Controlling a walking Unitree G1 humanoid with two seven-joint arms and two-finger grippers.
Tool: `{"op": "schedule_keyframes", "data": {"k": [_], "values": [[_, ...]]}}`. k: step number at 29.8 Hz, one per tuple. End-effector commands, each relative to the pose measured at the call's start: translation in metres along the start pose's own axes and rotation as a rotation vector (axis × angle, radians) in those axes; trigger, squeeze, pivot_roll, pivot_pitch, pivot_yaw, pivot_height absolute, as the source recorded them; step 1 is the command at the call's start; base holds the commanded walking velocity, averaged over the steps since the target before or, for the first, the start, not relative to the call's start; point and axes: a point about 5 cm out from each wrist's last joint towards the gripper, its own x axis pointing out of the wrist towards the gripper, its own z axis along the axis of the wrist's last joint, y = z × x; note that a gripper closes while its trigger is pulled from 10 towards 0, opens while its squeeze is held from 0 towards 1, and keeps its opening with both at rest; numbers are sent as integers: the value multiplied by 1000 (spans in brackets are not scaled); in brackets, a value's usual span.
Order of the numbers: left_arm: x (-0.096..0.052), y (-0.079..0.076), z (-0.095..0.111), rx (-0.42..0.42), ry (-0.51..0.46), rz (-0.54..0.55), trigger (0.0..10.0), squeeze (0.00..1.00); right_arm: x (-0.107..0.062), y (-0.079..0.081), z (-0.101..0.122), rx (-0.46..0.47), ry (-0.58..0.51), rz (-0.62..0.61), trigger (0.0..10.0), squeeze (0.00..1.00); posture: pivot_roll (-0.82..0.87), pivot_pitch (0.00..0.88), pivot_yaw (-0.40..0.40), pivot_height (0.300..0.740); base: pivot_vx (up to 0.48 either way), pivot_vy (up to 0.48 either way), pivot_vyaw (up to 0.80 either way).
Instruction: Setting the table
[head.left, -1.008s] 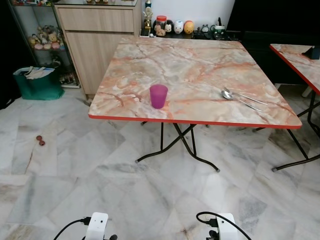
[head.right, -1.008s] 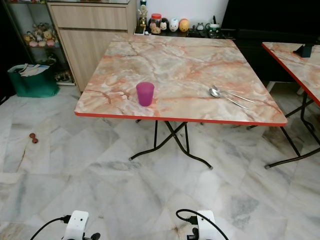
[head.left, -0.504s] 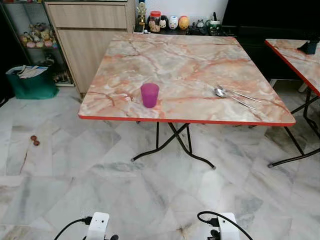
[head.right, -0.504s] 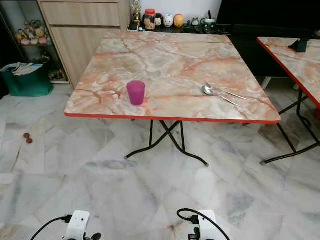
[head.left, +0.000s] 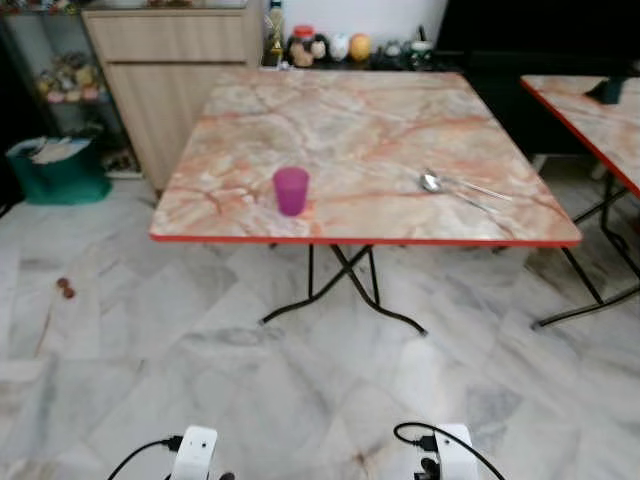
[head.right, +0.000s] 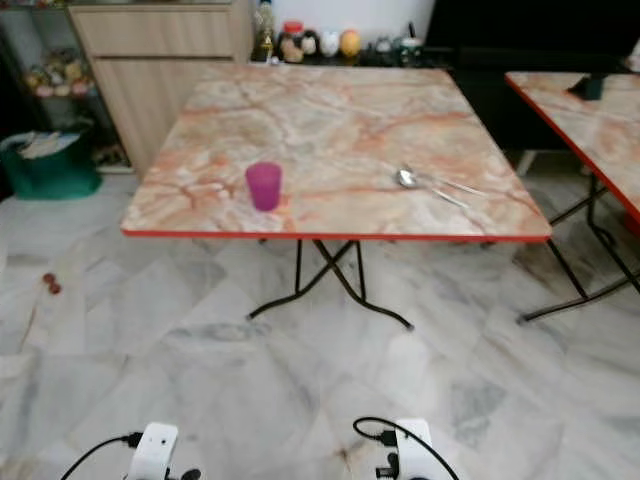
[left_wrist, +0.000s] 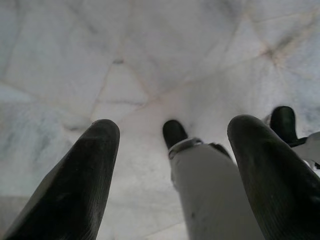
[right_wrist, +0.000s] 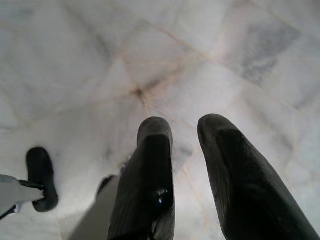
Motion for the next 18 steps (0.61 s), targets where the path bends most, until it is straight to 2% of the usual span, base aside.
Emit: {"op": "schedule_keyframes", "data": {"k": [1,16,18], "values": [[-1,-1,-5,8,19,-3,10000,0,0,-1,1,-11,-7,1,10000,0,69,0,-44,731,0,0,0],[-1,-2,-5,21,19,3,10000,0,0,-2,1,-35,-8,-6,10000,0,67,0,-46,731,0,0,0],[-1,-2,-5,21,19,3,10000,0,0,-3,2,-37,-8,-6,10000,0,64,0,-45,731,242,0,0]]}}
